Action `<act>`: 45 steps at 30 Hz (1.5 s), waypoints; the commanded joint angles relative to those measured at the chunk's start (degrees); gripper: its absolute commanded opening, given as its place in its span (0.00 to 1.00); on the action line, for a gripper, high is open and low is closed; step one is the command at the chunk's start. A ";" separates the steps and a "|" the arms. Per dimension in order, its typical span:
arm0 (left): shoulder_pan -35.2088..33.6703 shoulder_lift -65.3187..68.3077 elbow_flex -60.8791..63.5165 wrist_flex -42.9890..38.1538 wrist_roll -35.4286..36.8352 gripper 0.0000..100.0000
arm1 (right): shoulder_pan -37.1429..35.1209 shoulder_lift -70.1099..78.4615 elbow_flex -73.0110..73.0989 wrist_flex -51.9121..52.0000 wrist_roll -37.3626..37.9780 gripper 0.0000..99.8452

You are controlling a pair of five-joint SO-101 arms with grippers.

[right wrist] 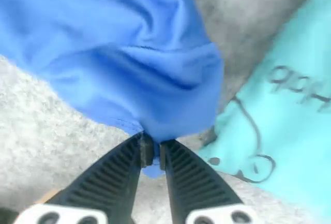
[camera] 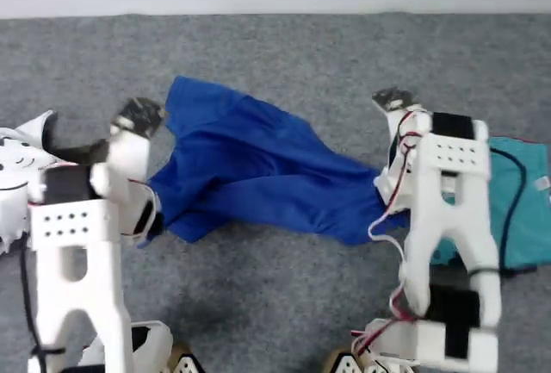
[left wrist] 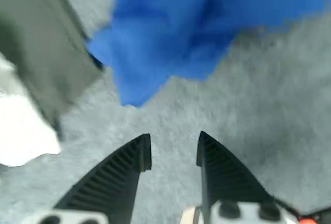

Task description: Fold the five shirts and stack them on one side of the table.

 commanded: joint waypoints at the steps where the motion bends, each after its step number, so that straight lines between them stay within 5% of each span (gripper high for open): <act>1: -0.26 4.48 4.26 -5.36 -1.85 0.15 | -0.57 -5.14 -5.80 0.48 0.62 0.01; 9: -1.67 23.30 1.10 -19.96 -1.67 0.15 | -0.84 -5.67 -6.59 2.15 0.53 0.01; 17: -8.44 40.09 -23.87 -26.99 -1.14 0.15 | -0.84 -5.85 -6.68 4.53 0.26 0.01; 21: -8.97 44.48 -39.69 -23.47 1.49 0.11 | -0.66 -5.85 -6.68 4.53 0.26 0.01; 30: -0.44 44.92 -57.71 1.05 0.09 0.11 | -0.84 -5.76 -6.68 4.26 0.18 0.01; 36: 4.13 42.37 -54.46 5.36 -2.29 0.11 | -0.84 -5.76 -6.68 4.53 0.18 0.01; 45: 11.34 35.34 -28.44 4.40 -4.40 0.16 | -0.66 -5.41 -6.33 4.62 0.18 0.01</act>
